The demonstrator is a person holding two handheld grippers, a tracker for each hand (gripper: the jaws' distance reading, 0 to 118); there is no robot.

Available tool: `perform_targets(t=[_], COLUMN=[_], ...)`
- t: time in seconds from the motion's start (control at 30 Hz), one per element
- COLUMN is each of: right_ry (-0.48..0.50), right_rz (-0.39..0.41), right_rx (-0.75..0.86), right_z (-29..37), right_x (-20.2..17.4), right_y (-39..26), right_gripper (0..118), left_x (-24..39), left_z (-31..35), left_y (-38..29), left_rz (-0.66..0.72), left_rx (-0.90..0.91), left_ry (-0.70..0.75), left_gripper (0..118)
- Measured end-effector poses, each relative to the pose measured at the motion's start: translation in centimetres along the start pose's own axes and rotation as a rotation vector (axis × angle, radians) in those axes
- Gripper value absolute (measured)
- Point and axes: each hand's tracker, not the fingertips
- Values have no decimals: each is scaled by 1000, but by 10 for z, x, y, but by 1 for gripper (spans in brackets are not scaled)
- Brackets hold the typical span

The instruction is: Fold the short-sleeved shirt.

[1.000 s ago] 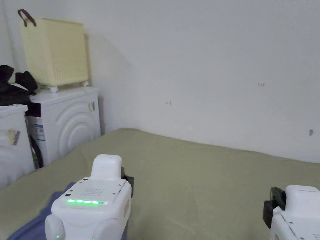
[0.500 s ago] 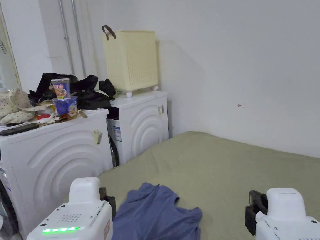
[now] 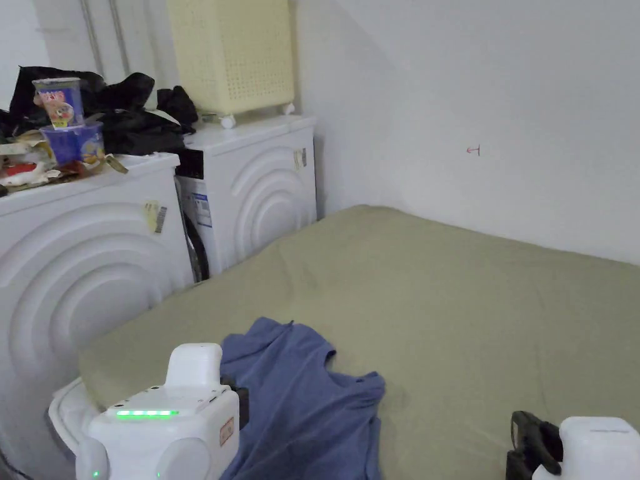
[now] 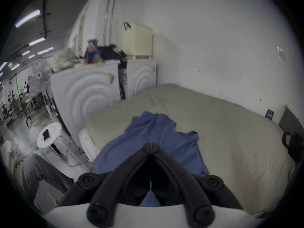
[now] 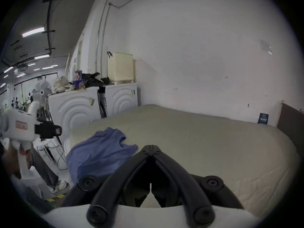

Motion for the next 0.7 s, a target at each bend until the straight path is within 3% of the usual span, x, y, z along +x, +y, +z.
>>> perform_targets(t=[0.17, 0.2, 0.27, 0.3, 0.47, 0.57, 0.6, 0.63, 0.67, 0.7], right_ry=[-57, -62, -67, -75, -86, -94, -93, -95, -101, -105], right_rz=[27, 19, 6, 5, -7, -24, -32, -38, -42, -46], right_rx=[-126, -146, -174, -195, -252, -272, -273, -272, -266, -257], right_z=[-22, -26, -31, -33, -34, -29, -25, -20, -13, -6], right_x=[22, 26, 32, 34, 43, 48, 50, 52, 54, 57], right_y=[-37, -43, -53, -58, -74, -78, -79, -77, -77, -75], right_gripper=[0, 0, 0, 0, 0, 0, 0, 0, 0, 0], left_x=[13, 14, 13, 14, 20, 38, 40, 38, 39, 42], left_z=[-110, -122, -152, -165, -205, -204, -202, -195, -189, -179], left_y=[-12, -14, -21, -24, -39, -46, -45, -38, -34, -30], left_rz=[-33, -17, -10, -20, -92, -229, -202, -190, -178, -194], left_rx=[-197, -221, -303, -346, -441, -404, -420, -417, -394, -341], left_ry=[-76, -109, -166, -167, -122, -63, -61, -71, -76, -21], left_gripper=[4, 22, 92, 115, 114, 111, 100, 71, 16, 1])
